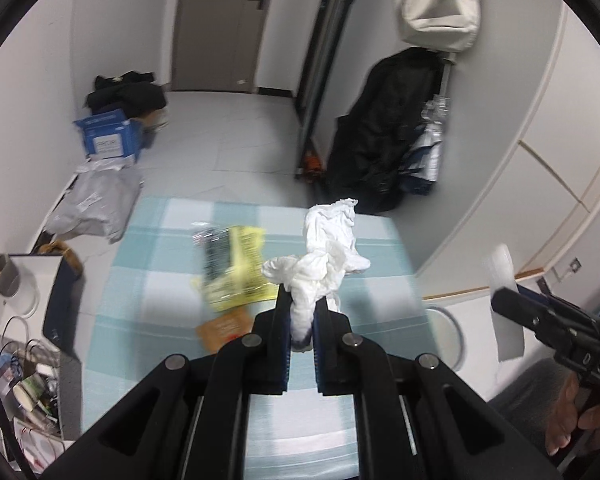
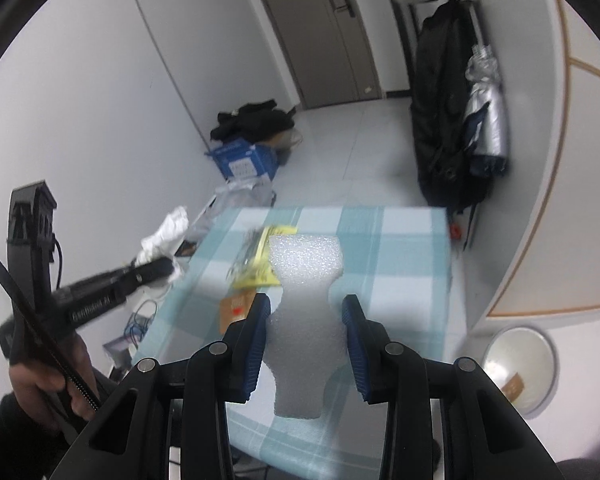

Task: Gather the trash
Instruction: 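Carry the tissue in the left gripper while the right carries the foam piece toward the bin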

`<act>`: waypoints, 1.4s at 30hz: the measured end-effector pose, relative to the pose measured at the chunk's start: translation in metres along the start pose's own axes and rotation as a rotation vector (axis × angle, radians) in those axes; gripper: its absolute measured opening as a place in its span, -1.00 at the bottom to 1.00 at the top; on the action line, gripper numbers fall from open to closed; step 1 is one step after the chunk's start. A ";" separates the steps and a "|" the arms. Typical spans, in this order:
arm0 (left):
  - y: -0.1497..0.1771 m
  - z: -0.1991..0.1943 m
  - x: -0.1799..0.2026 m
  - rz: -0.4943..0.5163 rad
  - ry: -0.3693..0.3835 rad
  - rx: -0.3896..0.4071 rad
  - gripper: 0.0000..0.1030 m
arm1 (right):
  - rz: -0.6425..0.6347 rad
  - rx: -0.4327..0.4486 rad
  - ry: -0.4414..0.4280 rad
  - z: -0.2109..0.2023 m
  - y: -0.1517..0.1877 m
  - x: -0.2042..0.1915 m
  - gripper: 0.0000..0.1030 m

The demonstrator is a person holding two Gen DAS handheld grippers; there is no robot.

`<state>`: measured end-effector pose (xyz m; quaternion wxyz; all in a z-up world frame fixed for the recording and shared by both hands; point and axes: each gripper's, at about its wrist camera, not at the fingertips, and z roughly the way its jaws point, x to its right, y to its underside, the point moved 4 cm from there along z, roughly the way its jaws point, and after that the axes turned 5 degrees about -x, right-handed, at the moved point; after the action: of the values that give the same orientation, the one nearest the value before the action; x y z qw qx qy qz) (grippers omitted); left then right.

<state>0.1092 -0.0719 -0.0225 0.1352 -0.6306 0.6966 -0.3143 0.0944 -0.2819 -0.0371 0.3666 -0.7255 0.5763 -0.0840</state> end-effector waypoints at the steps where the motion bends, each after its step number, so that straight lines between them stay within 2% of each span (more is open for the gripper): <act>1: -0.003 0.000 0.007 0.005 0.017 0.004 -0.91 | 0.008 0.011 0.000 -0.005 -0.003 0.005 -0.30; 9: -0.029 0.005 0.068 0.066 0.159 0.037 -0.91 | 0.054 0.071 0.070 -0.052 -0.028 0.059 -0.30; 13: -0.037 0.014 0.108 0.118 0.246 0.026 -0.91 | 0.090 0.094 0.119 -0.075 -0.036 0.093 -0.30; 20: -0.043 0.043 0.172 0.233 0.322 -0.029 -0.91 | 0.220 0.104 0.200 -0.105 -0.023 0.166 -0.30; 26: -0.035 0.080 0.216 0.309 0.366 -0.114 -0.91 | 0.380 0.098 0.235 -0.116 0.006 0.237 -0.30; 32: -0.017 0.132 0.256 0.364 0.384 -0.234 -0.91 | 0.507 0.058 0.259 -0.105 0.033 0.302 -0.30; 37: -0.003 0.176 0.285 0.370 0.398 -0.339 -0.91 | 0.587 0.018 0.290 -0.084 0.055 0.351 -0.30; 42: 0.017 0.214 0.304 0.418 0.395 -0.446 -0.91 | 0.672 -0.053 0.273 -0.042 0.087 0.386 -0.30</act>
<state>0.1695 -0.4220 -0.1331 -0.0813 -0.4156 0.8747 -0.2359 0.1285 -0.6523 -0.1773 0.2744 -0.4869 0.8283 -0.0402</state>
